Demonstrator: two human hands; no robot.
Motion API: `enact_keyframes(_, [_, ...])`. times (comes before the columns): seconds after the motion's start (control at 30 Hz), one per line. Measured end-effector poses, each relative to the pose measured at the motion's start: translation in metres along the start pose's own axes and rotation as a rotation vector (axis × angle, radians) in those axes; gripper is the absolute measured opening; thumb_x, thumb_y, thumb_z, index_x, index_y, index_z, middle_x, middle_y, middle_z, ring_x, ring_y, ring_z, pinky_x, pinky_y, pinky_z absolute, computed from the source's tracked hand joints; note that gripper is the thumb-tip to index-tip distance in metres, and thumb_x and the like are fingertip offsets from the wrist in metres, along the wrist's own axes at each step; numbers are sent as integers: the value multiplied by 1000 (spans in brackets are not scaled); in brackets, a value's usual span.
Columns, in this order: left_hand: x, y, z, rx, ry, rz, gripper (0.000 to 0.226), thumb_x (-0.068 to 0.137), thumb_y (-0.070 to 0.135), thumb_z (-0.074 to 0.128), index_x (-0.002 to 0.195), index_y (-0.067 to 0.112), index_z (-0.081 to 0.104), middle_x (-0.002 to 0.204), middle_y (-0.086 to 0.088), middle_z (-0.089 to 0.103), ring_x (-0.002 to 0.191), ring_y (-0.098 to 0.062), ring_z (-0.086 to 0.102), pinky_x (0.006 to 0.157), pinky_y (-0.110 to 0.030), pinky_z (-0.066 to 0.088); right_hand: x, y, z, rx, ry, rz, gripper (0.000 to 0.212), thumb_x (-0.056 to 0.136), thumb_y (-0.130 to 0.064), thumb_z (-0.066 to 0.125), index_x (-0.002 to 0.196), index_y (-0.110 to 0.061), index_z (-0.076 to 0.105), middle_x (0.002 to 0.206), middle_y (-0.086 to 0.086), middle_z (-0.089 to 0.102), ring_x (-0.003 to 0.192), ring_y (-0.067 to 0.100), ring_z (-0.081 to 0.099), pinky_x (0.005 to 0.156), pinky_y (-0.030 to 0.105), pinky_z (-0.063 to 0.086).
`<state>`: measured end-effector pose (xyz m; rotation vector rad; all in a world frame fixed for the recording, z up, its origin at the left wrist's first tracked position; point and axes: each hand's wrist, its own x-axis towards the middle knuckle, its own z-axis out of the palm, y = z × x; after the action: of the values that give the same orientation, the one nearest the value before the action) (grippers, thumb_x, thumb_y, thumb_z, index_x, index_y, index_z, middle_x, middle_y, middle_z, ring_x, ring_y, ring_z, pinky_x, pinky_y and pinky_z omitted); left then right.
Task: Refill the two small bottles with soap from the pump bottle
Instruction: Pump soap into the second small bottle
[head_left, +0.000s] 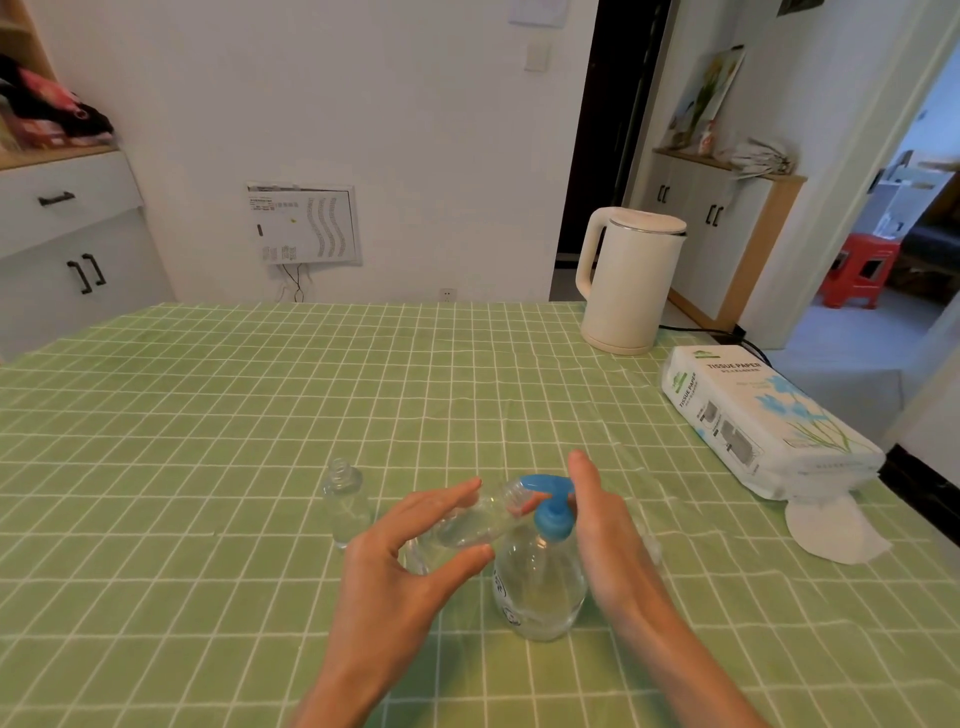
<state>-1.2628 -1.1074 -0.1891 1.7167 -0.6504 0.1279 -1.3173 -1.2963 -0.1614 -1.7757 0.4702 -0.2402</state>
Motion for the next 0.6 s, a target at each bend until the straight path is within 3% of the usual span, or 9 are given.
enact_keyframes(0.17, [1,1,0,1,5,5,53,71,38,87,121,50,75,116,23,78,118,-2,70,99,-4,43,-2,5,22,133,180,-73,85,84,-82,20,79,-25,83,78,8,79,77,23,72,82,46,58])
enact_keyframes(0.23, [0,1,-1,2,3,6,53,71,36,88,122,48,76,116,22,78,118,-2,70,100,-6,44,-3,8,29,148,247,-128,78,83,-80,25,77,-30,84,74,1,80,71,20,72,78,44,56])
enact_keyframes(0.4, [-1,2,-2,5,8,14,54,71,36,88,122,48,75,116,22,78,118,-3,70,99,-6,44,0,12,38,26,326,-212,82,86,-76,26,65,-14,76,61,-13,73,57,9,64,66,38,52])
enact_keyframes(0.5, [-1,1,-2,2,10,14,54,70,37,87,122,48,75,116,22,78,117,-4,70,99,-7,45,1,10,38,-20,354,-249,66,87,-65,26,51,-27,65,50,-18,61,50,5,55,58,35,40])
enact_keyframes(0.6, [-2,-2,-2,4,-1,10,54,69,37,88,121,47,76,117,20,78,118,-8,71,101,-11,47,1,9,37,-95,365,-277,48,85,-54,27,47,-34,47,44,-11,44,48,11,39,54,36,30])
